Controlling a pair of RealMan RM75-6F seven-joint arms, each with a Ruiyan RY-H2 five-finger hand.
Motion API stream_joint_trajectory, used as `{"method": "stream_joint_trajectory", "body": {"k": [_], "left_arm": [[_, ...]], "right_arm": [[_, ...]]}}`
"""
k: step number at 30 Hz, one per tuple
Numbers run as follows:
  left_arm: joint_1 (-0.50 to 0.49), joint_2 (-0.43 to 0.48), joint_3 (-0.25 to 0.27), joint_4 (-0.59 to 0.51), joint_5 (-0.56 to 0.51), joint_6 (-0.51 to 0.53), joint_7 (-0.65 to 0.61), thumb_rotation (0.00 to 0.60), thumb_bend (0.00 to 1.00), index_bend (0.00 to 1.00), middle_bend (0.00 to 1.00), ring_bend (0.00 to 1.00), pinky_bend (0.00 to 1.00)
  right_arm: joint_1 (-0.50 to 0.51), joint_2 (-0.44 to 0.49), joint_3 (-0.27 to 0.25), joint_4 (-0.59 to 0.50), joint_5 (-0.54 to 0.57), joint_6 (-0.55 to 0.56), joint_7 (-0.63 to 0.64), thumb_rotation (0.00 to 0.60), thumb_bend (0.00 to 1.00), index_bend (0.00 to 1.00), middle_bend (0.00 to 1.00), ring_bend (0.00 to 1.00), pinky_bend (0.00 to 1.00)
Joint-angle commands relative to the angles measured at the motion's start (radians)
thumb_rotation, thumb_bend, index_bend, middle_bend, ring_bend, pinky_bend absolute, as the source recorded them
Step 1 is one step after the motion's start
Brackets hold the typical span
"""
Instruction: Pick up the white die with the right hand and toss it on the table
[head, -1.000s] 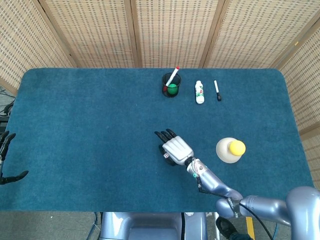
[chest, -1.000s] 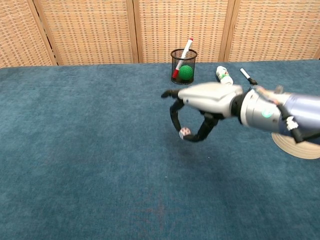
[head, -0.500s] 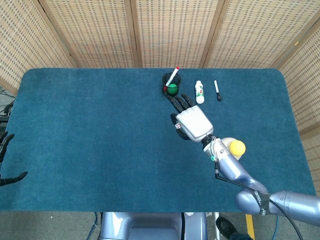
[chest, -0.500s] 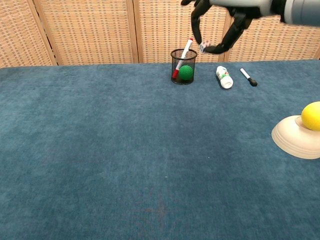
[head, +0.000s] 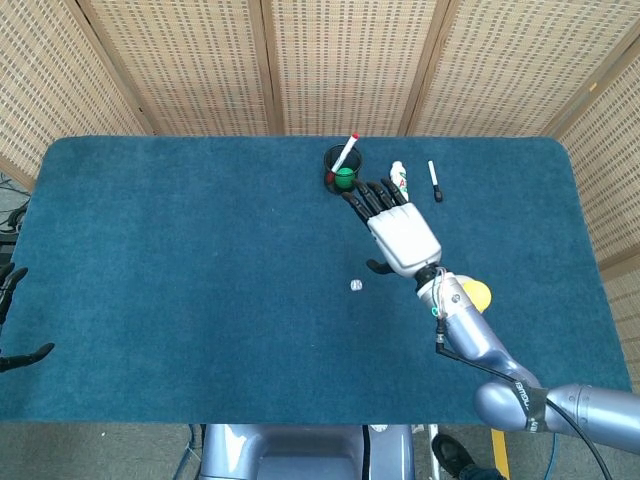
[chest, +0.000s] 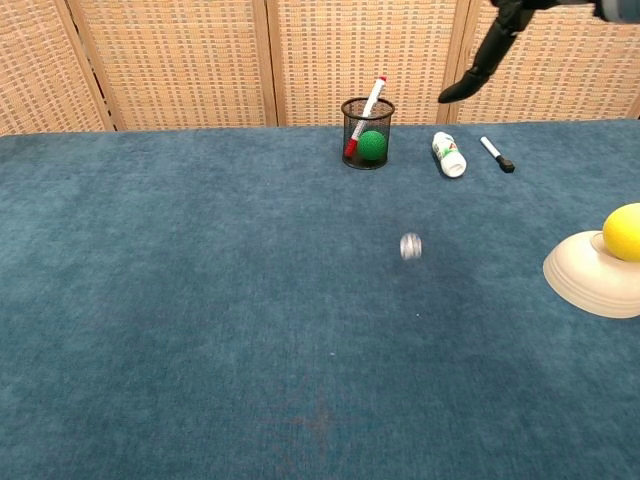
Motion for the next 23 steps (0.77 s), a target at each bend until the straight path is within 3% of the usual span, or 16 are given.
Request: {"method": "stream_joint_trajectory", "body": {"k": [1, 5, 11, 17, 23], "left_arm": [[0.0, 0.001, 0.0, 0.002, 0.0, -0.001, -0.003, 0.6, 0.04, 0.0, 0.0, 0.0, 0.0], [0.002, 0.003, 0.001, 0.001, 0.003, 0.002, -0.01, 0.6, 0.04, 0.0, 0.0, 0.0, 0.0], [0.006, 0.0, 0.004, -0.003, 0.008, 0.01, 0.0, 0.6, 0.04, 0.0, 0.0, 0.0, 0.0], [0.005, -0.013, 0.005, -0.004, 0.01, 0.014, 0.031, 0.6, 0.04, 0.0, 0.0, 0.0, 0.0], [0.01, -0.025, 0.005, -0.002, 0.017, 0.031, 0.048, 0.6, 0.04, 0.0, 0.0, 0.0, 0.0]], "right_arm": [[-0.063, 0.044, -0.029, -0.006, -0.063, 0.038, 0.065, 0.6, 0.22, 0.01, 0.0, 0.0, 0.0], [-0.163, 0.089, -0.08, 0.02, -0.181, 0.101, 0.183, 0.6, 0.19, 0.02, 0.0, 0.0, 0.0], [-0.336, 0.09, -0.193, 0.155, -0.369, 0.248, 0.384, 0.6, 0.0, 0.02, 0.0, 0.0, 0.0], [-0.486, 0.023, -0.275, 0.285, -0.453, 0.399, 0.53, 0.6, 0.0, 0.02, 0.0, 0.0, 0.0], [-0.577, -0.031, -0.309, 0.345, -0.519, 0.526, 0.541, 0.6, 0.0, 0.02, 0.0, 0.0, 0.0]]}}
